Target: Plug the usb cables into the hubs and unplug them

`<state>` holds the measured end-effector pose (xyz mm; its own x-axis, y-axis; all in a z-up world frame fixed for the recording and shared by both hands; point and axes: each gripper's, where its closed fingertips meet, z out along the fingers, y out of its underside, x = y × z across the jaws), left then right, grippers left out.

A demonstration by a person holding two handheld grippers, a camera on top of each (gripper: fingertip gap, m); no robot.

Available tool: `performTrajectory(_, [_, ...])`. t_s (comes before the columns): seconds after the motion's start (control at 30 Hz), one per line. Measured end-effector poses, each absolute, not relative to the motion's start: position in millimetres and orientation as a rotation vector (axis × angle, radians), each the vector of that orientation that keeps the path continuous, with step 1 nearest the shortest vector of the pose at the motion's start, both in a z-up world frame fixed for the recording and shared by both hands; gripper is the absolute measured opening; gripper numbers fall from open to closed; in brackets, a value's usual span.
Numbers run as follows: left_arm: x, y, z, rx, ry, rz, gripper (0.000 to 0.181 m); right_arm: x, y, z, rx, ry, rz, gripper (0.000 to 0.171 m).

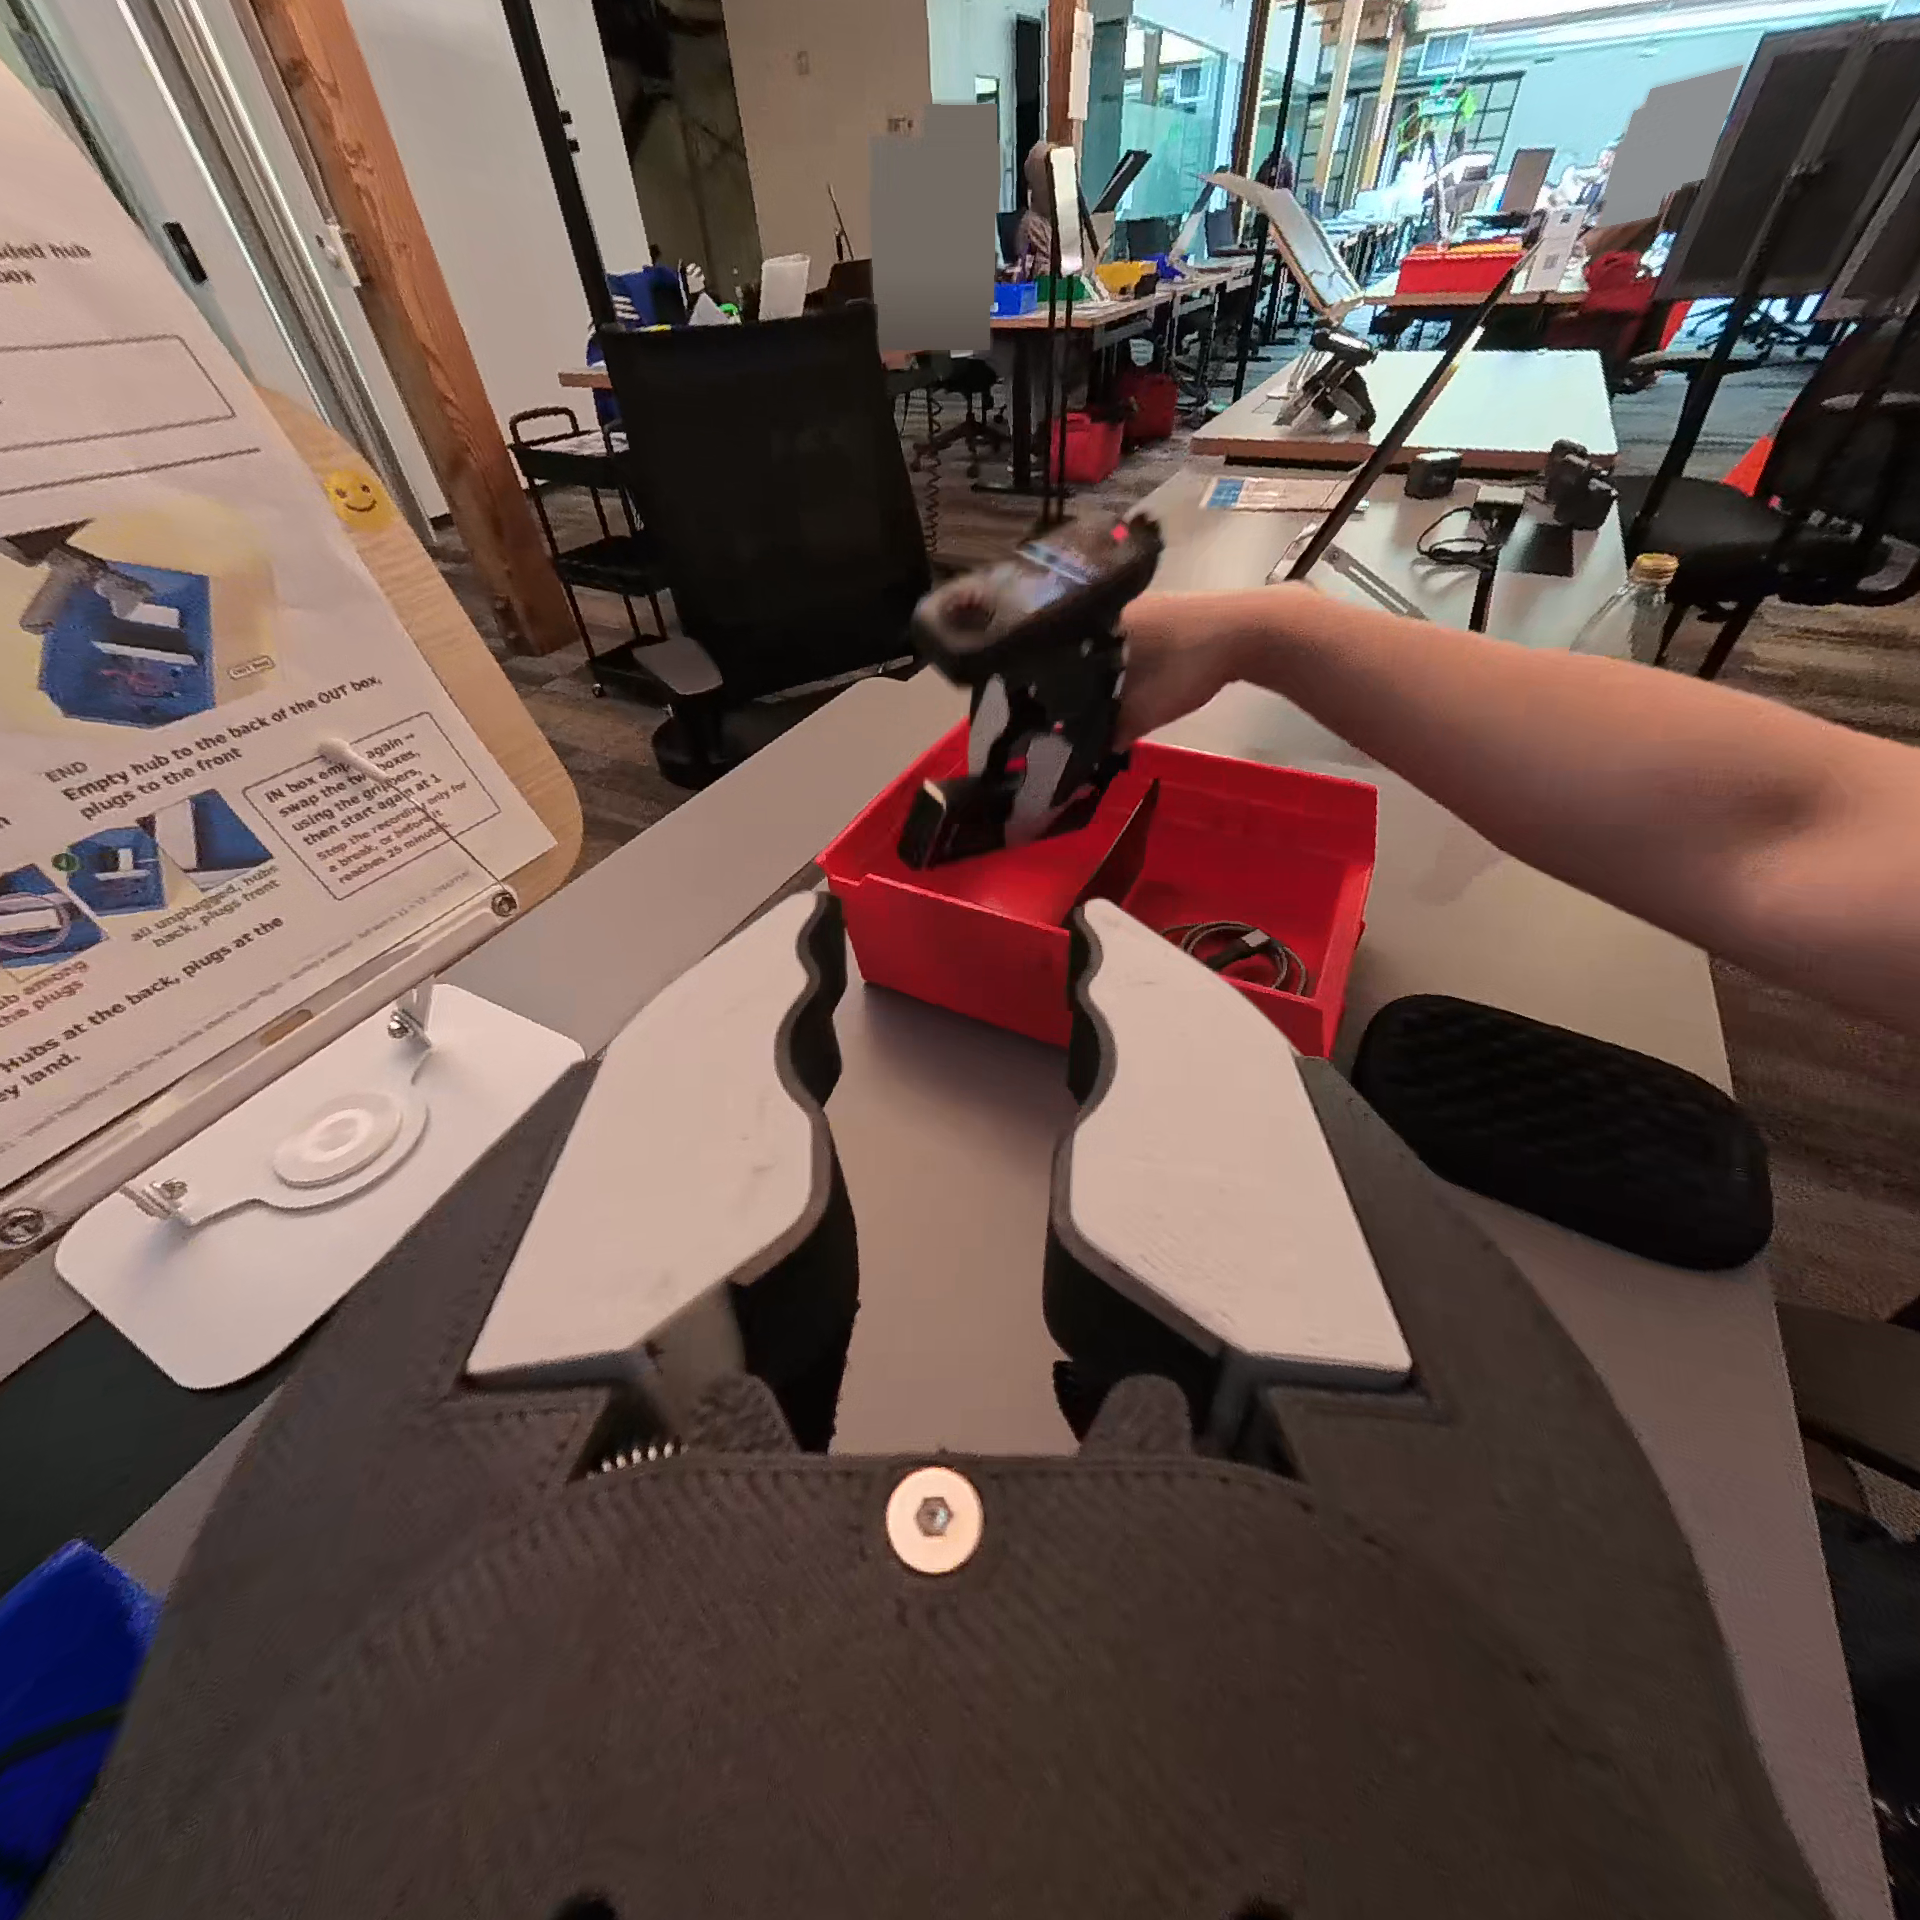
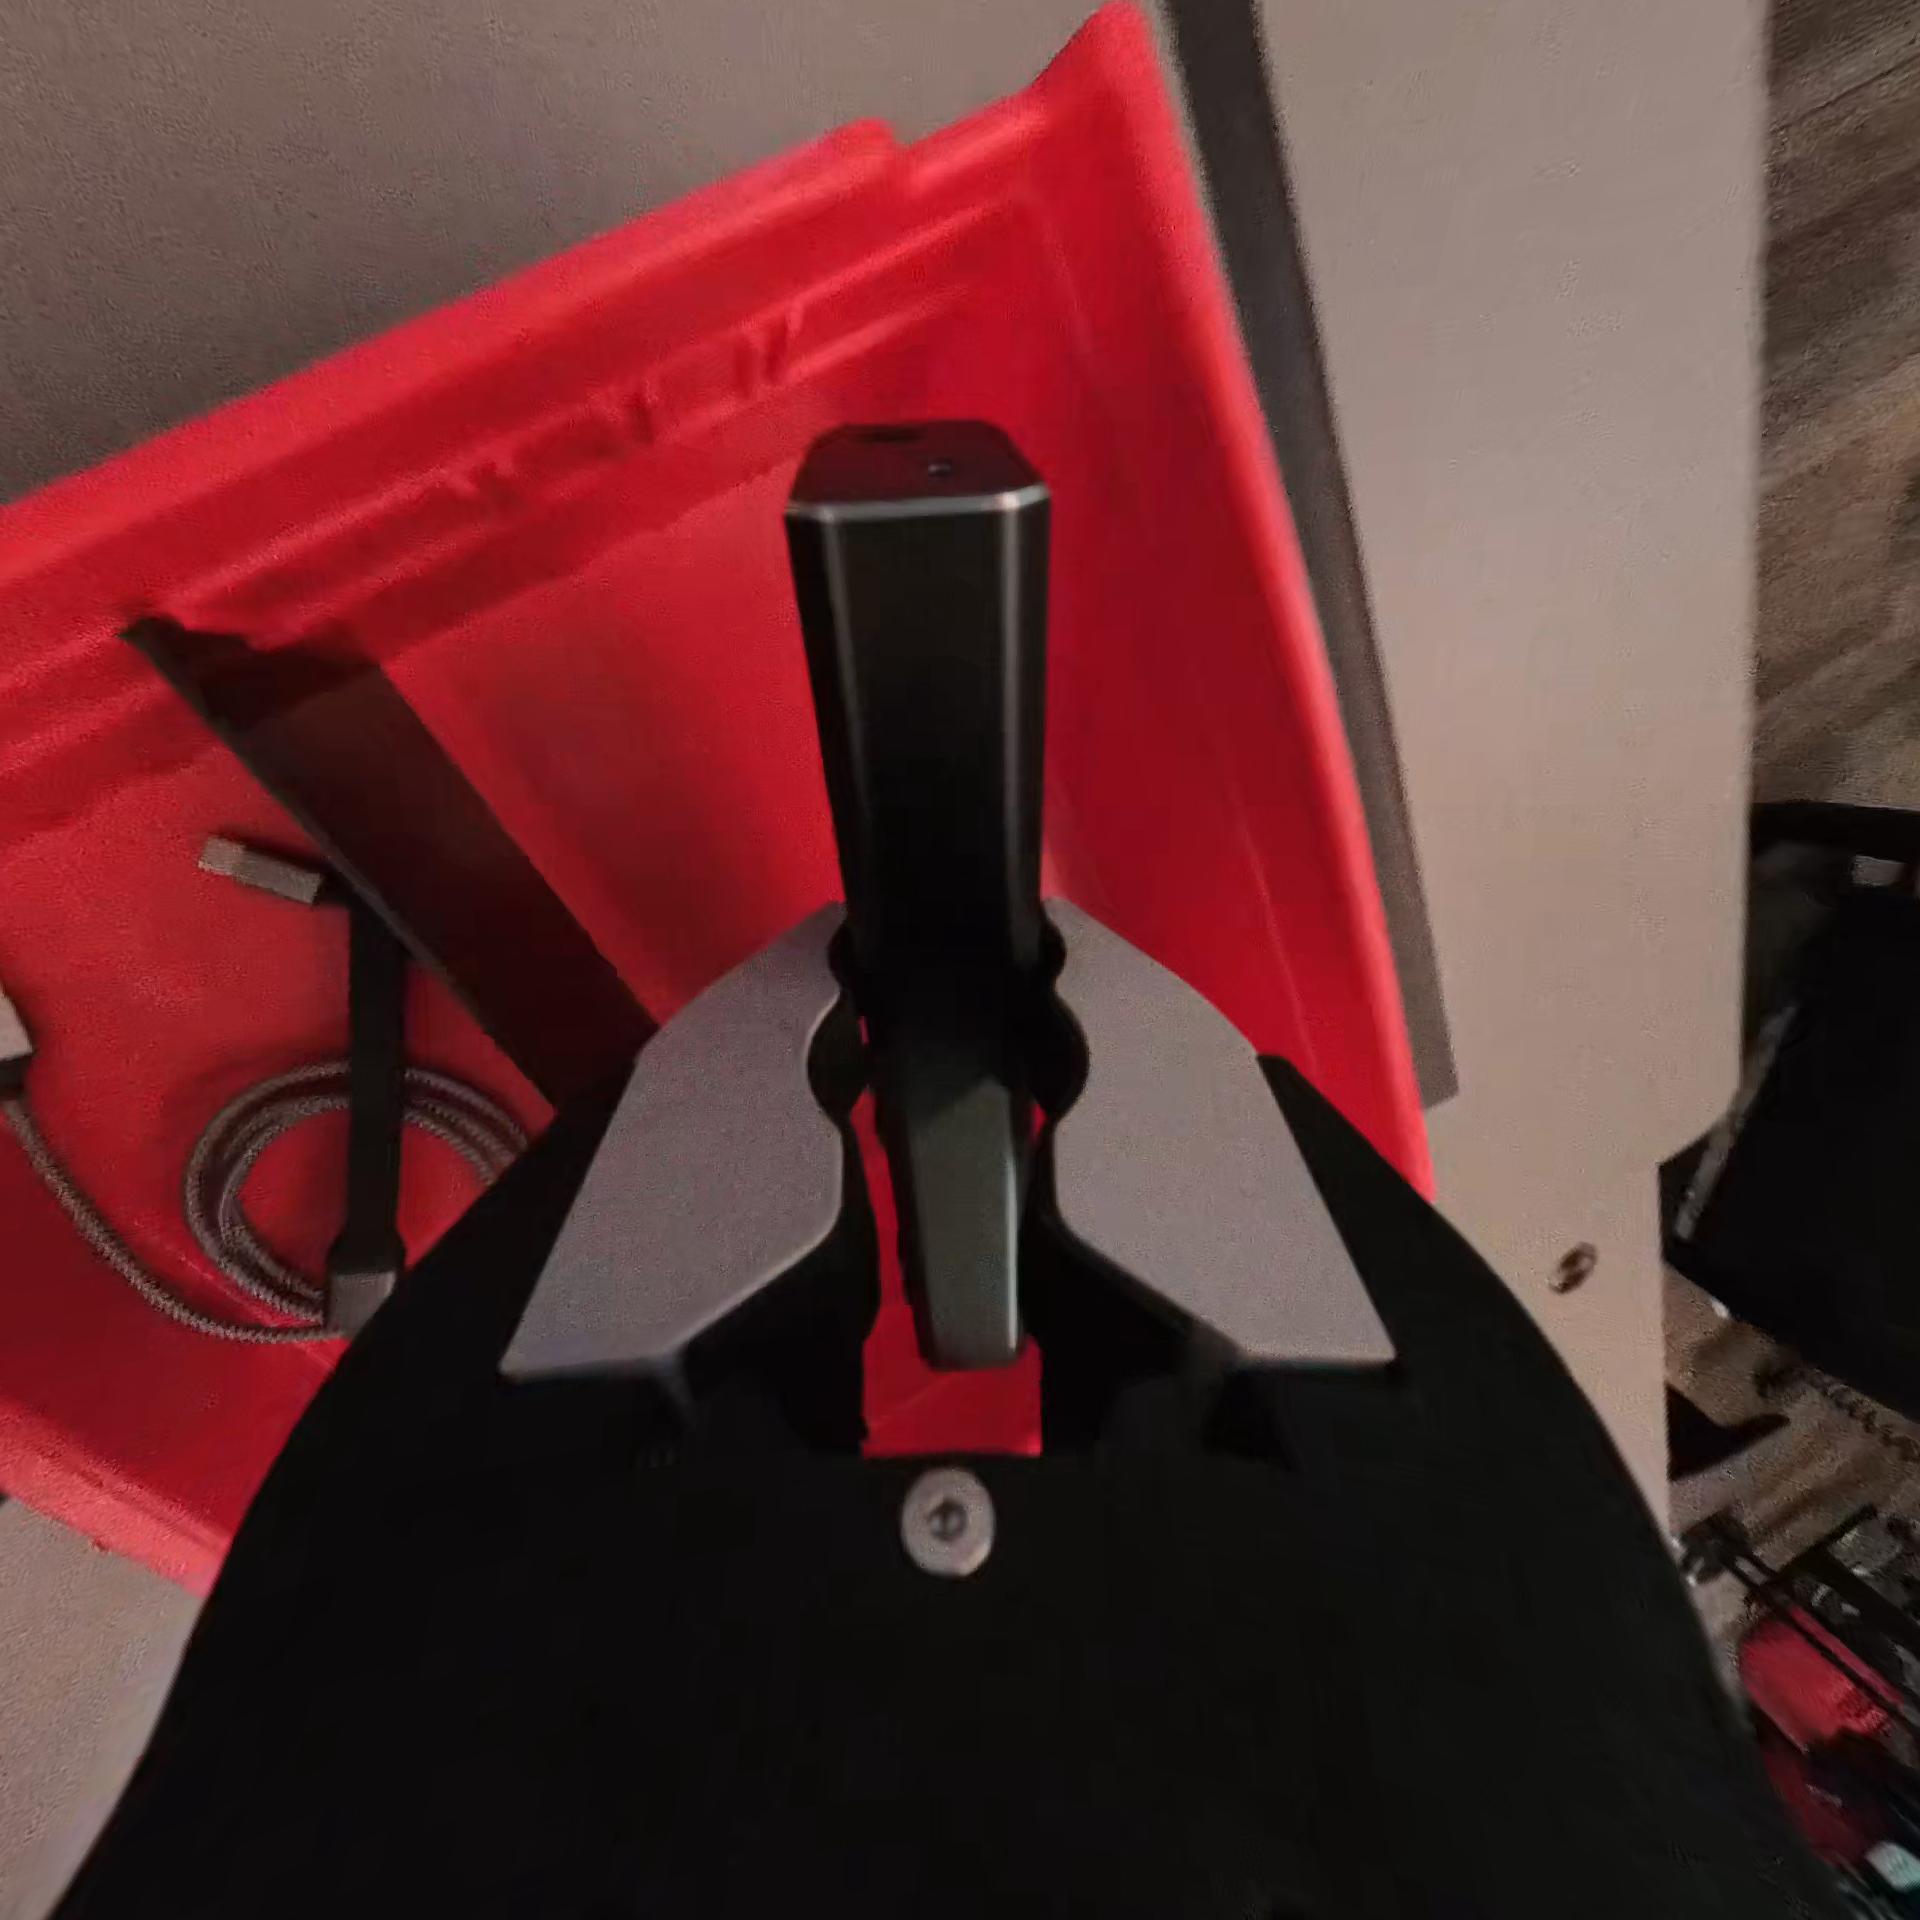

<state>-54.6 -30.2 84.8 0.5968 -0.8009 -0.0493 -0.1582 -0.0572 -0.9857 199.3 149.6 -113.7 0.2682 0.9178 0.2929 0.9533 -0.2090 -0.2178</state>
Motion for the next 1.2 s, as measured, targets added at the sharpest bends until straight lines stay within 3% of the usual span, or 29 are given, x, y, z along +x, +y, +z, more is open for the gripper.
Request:
performTrajectory(0.03, [-55.2, -31.7, 86.2, -1.563, 0.83, -0.647, 0.039, 201.5, 147.2, -129.4, -2.232, -1.763, -0.145, 0.029])
performTrajectory(0.2, [-64.3, -33.9, 88.1, -1.552, 0.816, -0.663, 0.04, 207.7, 141.3, -183.9, -2.347, -1.906, -0.193, 0.032])
performTrajectory(0.33, [-88.4, -27.5, 92.2, -1.554, 0.741, -0.612, 0.042, 207.4, 149.7, -170.8, -2.339, -1.772, -0.243, 0.036])
performTrajectory(0.47, [-130.3, -22.9, 110.4, -1.504, 0.545, -0.596, 0.04, 186.5, 157.7, -84.6, -2.074, -1.365, -0.203, 0.038])
performTrajectory(0.6, [-147.1, -23.0, 125.0, -1.414, 0.403, -0.714, 0.038, 105.6, 84.6, 70.0, -1.502, -0.945, 0.376, 0.062])
performTrajectory(0.67, [-160.6, -19.4, 124.2, -1.421, 0.34, -0.691, 0.04, 92.2, 37.3, 135.2, -1.174, -0.779, 0.527, 0.057])
performTrajectory(0.73, [-184.6, -24.0, 124.7, -1.43, 0.284, -0.597, 0.039, 92.6, 15.4, 163.4, -1.049, -0.674, 0.527, 0.041])
performTrajectory(0.93, [-268.1, -39.2, 111.9, -1.537, 0.172, -0.314, 0.039, 89.0, 27.3, 136.2, -1.149, -0.828, 0.269, 0.052])
performTrajectory(1.07, [-276.2, 2.4, 86.5, -1.69, 0.53, -0.106, 0.035, 96.0, 45.7, 116.1, -1.21, -0.885, 0.168, 0.055])
performTrajectory(1.2, [-309.6, 37.1, 14.8, -1.815, 1.04, 0.34, 0.034, 91.5, 52.8, 102.4, -1.236, -0.93, 0.195, 0.056])
